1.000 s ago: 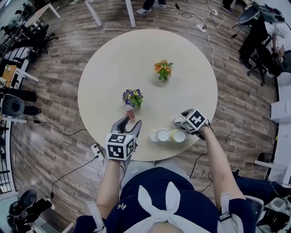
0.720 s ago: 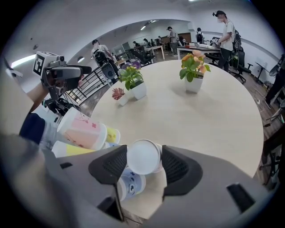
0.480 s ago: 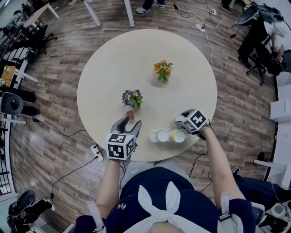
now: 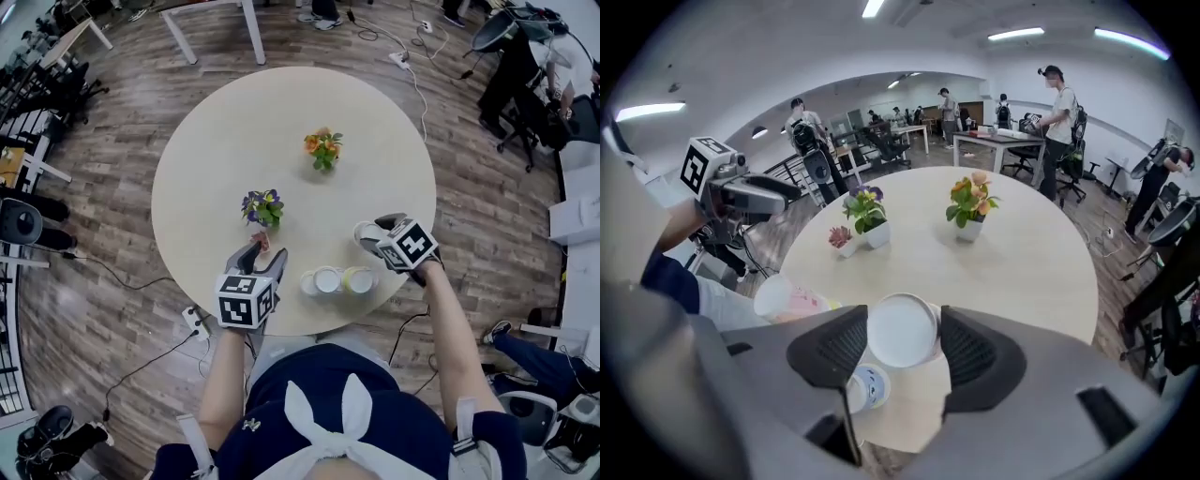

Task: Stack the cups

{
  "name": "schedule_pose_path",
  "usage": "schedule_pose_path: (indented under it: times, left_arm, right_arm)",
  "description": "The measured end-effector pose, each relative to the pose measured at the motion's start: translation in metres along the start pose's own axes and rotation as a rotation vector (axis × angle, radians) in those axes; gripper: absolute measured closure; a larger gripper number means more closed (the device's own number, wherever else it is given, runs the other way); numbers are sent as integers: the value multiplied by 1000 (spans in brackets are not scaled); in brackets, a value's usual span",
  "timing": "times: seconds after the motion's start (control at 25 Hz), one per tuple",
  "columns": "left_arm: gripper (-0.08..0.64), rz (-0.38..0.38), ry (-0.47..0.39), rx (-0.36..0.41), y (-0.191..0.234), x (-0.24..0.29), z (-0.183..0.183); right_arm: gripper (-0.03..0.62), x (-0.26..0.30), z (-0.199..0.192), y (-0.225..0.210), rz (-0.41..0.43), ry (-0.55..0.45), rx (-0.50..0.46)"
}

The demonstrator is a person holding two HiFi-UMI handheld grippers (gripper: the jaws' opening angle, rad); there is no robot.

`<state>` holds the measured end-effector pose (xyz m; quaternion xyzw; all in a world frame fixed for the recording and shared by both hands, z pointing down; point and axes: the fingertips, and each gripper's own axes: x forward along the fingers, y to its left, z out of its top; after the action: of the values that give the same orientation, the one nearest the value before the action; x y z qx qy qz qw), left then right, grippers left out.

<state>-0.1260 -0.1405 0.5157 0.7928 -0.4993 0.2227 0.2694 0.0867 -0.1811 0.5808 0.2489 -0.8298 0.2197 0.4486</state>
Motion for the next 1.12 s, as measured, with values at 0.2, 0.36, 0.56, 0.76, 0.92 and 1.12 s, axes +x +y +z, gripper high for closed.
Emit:
schedule_pose_path:
  times: [0.2,0.36,0.56,0.76,0.92,1.12]
  left_arm:
    - [321,-7,-14,9,-5,0,1]
    - [321,-5,-20,13,-8,-2,1]
    - [321,3,-27,12,-14,-7,0]
    - [321,11,-35,3,-19,-13,1]
    - [321,15,-37,1,-24,-15,-3]
    - [321,21,-38,-4,-35,-21,-14]
  right_arm:
    - [344,-34,17,-7,-88,-85,56]
    - [344,-60,23,-8,-123,-157,126]
    - [344,-84,17,-3,-129,-206,161]
    - [344,-100,7,-1,-135,-209,172]
    - [344,-106,2,-2,-135,-217,183]
    - [344,-112,-4,6,-123,-228,173]
